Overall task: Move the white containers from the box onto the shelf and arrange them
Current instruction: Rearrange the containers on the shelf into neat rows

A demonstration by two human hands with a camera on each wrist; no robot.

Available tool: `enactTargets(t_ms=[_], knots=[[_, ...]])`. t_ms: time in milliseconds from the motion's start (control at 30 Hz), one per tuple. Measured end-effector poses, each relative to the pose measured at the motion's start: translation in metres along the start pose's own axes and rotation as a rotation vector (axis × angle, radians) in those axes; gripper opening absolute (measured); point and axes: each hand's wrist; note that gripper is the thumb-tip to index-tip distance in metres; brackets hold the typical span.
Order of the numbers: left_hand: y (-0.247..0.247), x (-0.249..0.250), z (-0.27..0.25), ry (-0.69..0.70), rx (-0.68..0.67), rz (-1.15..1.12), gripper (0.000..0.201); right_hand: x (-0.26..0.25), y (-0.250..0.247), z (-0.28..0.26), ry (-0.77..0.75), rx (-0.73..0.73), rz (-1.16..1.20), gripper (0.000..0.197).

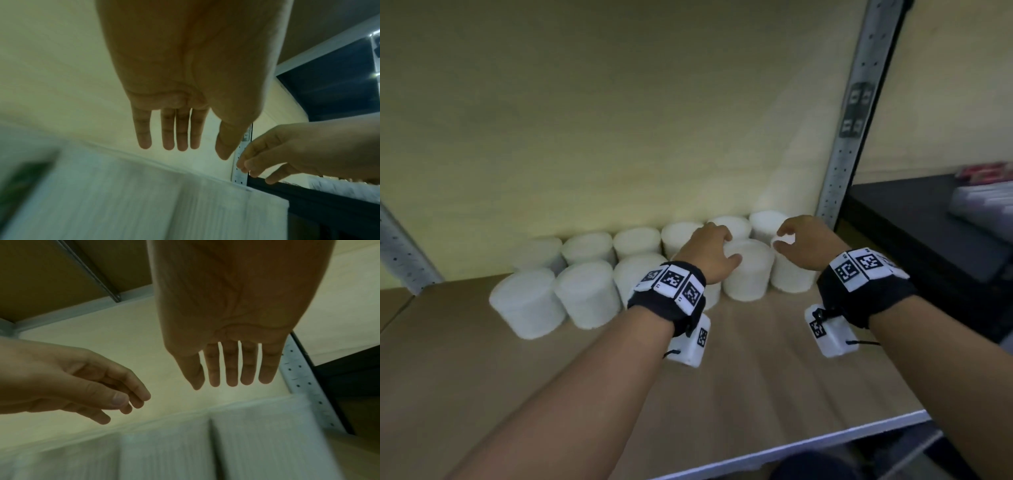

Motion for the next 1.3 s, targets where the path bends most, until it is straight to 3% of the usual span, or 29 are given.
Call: enactTargets(t_ms=[233, 867, 1300], knots=[[0.027, 0.023, 0.028, -0.016, -0.009, 0.048, 0.053, 0.028, 0.000, 0.010, 0.091, -0.061, -0.101, 0.046], [0.040, 0.023, 0.031, -0.018, 0.015, 0.115, 0.050, 0.033, 0.006, 0.015, 0.057, -0.045, -0.118, 0.043], [0.042, 0.022, 0.031, -0.033, 0.022, 0.088, 0.049, 0.036, -0.001, 0.022, 0.004, -0.073, -0.037, 0.031]])
Point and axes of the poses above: each hand's wrist, its own z-axis towards the middle knuckle, its own y-axis out of the palm, x = y × z, and after that the axes turned 3 degrees about z, right-handed
